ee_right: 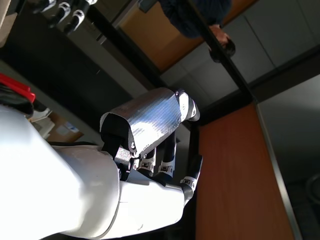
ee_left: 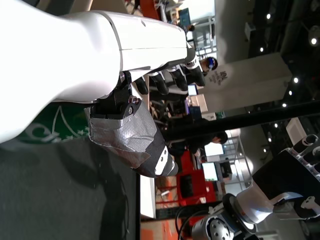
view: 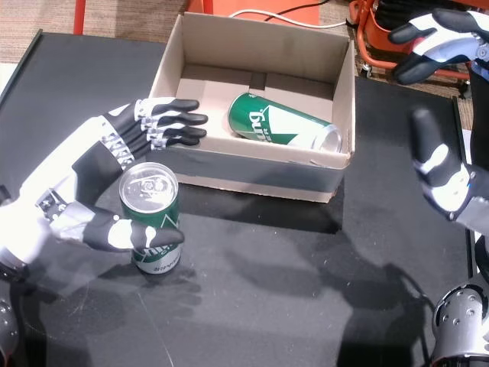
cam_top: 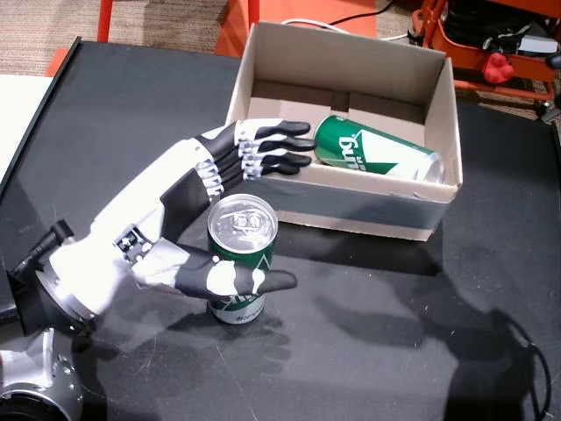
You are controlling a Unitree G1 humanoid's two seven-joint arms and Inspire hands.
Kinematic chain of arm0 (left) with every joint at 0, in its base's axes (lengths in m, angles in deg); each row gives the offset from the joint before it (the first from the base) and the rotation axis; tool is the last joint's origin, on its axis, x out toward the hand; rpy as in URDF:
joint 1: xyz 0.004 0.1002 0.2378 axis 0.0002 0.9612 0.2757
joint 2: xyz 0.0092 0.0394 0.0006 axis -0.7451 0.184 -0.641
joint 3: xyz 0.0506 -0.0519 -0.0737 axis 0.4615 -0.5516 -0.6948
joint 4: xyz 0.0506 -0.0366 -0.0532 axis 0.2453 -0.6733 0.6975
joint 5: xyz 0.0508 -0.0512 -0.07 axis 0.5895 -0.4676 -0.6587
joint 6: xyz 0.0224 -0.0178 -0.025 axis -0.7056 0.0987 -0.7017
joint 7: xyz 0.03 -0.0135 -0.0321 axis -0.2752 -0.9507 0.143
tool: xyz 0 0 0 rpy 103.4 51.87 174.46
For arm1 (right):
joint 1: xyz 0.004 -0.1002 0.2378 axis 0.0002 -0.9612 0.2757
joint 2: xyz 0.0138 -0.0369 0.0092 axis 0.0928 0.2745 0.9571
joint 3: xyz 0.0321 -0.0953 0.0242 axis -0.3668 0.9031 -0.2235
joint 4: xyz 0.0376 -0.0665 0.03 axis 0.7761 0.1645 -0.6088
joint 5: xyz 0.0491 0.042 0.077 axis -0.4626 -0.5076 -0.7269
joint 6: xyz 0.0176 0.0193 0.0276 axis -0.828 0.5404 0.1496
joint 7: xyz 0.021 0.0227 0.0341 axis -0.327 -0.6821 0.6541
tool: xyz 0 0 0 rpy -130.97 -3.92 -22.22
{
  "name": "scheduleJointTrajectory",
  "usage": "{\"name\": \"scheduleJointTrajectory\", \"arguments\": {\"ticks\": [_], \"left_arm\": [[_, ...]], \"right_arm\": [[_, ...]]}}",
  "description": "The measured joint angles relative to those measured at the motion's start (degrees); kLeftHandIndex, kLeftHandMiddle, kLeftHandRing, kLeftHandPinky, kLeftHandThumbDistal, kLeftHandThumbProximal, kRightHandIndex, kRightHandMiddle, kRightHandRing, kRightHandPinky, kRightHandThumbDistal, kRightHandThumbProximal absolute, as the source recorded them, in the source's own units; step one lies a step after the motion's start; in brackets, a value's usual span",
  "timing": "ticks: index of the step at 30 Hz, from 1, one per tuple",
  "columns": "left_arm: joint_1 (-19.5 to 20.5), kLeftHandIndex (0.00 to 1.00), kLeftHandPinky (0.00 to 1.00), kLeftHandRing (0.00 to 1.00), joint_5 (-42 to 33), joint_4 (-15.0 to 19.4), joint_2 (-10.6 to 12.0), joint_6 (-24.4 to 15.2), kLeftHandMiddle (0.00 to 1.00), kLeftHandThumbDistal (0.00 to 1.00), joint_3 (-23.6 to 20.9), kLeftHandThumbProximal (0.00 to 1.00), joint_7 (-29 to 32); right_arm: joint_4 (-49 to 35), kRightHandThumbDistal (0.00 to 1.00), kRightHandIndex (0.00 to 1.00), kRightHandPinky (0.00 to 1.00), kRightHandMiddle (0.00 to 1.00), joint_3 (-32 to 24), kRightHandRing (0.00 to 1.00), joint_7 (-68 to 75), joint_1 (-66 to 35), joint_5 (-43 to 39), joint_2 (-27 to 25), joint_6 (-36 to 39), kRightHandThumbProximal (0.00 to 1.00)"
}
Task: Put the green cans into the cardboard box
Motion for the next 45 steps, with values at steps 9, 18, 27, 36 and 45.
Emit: {"name": "scheduleJointTrajectory", "arguments": {"ticks": [9, 18, 27, 36, 45], "left_arm": [[0.00, 0.81, 0.84, 0.83, 2.22, -3.16, 1.08, 0.01, 0.80, 0.95, -0.44, 0.00, -1.75], [-0.56, 0.78, 0.85, 0.83, 5.58, -8.60, 1.59, 1.96, 0.80, 0.89, -0.95, 0.00, -6.05], [-0.53, 0.77, 0.81, 0.81, 5.55, -8.73, 1.80, 3.03, 0.78, 0.90, -2.04, 0.00, -5.45], [0.02, 0.77, 0.80, 0.80, 5.52, -8.73, 2.09, 3.88, 0.77, 0.90, -3.08, 0.00, -4.33], [0.88, 0.76, 0.80, 0.80, 5.64, -8.63, 2.13, 4.14, 0.77, 0.89, -3.05, 0.00, -4.12]], "right_arm": [[-0.84, 0.64, 0.48, 0.77, 0.39, -0.87, 0.47, 2.26, -0.35, 1.89, 0.31, 2.54, 0.65], [-3.58, 0.65, 0.54, 0.76, 0.45, 0.58, 0.47, 2.72, -2.56, 0.70, -1.26, -1.14, 0.58], [-6.60, 0.67, 0.57, 0.73, 0.49, 0.74, 0.48, 6.30, -4.69, 3.60, -1.60, -2.73, 0.59], [-7.67, 0.61, 0.56, 0.82, 0.45, 0.99, 0.48, 8.71, -5.96, 5.40, -1.23, -0.23, 0.63], [-12.61, 0.52, 0.55, 0.66, 0.43, 2.29, 0.43, 19.46, -8.41, 12.92, -0.05, 0.05, 0.72]]}}
